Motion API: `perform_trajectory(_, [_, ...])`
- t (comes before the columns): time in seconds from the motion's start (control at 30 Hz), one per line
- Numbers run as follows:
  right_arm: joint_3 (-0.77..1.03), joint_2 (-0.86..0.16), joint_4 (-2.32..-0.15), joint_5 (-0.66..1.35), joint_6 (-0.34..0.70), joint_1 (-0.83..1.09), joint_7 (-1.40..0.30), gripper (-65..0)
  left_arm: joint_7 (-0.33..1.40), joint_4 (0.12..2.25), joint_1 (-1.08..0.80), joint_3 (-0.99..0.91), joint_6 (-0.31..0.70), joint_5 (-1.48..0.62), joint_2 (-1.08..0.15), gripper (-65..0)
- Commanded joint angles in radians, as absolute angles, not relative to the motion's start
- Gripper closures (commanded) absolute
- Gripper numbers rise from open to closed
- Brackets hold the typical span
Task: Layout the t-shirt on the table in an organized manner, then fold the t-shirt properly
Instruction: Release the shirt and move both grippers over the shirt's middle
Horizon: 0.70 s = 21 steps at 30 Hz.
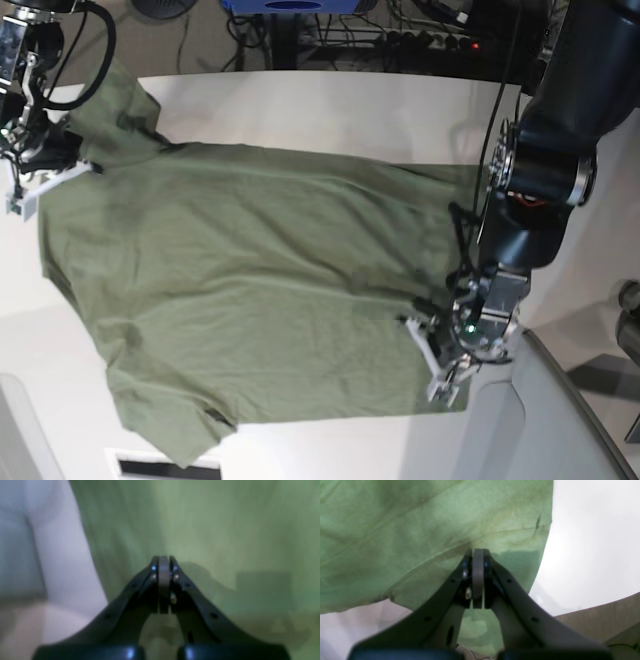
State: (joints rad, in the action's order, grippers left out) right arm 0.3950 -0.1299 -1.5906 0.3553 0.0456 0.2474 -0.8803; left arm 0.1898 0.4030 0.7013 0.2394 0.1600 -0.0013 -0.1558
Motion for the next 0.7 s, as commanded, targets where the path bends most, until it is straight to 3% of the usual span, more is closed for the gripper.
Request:
perform_trajectory(0.0, [0.381, -0.142, -1.616, 0.360, 0.081, 0.257, -0.869, -0.2, 0.179, 0.433, 0.720, 0.236, 0.157, -0.005, -0.156, 0.0])
perform_trajectory(0.17, [0.162, -0.151, -1.788, 0.355, 0.275, 0.315, -0.869, 0.0, 0.314, 0.653, 0.611, 0.216, 0.157, -0.008, -0.162, 0.0])
perform_trajectory(0.27, [-0.044, -0.151, -1.851, 0.355, 0.275, 0.309, -0.871, 0.0, 0.340, 0.769, 0.516, 0.128, 0.157, 0.002, -0.189, 0.0])
perform_trajectory(0.47, [-0.412, -0.097, -1.773, 0.363, 0.272, 0.156, -0.951, 0.0, 0.340, 0.780, 0.467, 0.081, 0.157, 0.002, -0.228, 0.0])
perform_trajectory(0.67, [-0.536, 0.025, -1.604, 0.361, 0.275, 0.061, -0.980, 0.0, 0.337, 0.763, 0.467, 0.076, 0.157, 0.002, -0.228, 0.0])
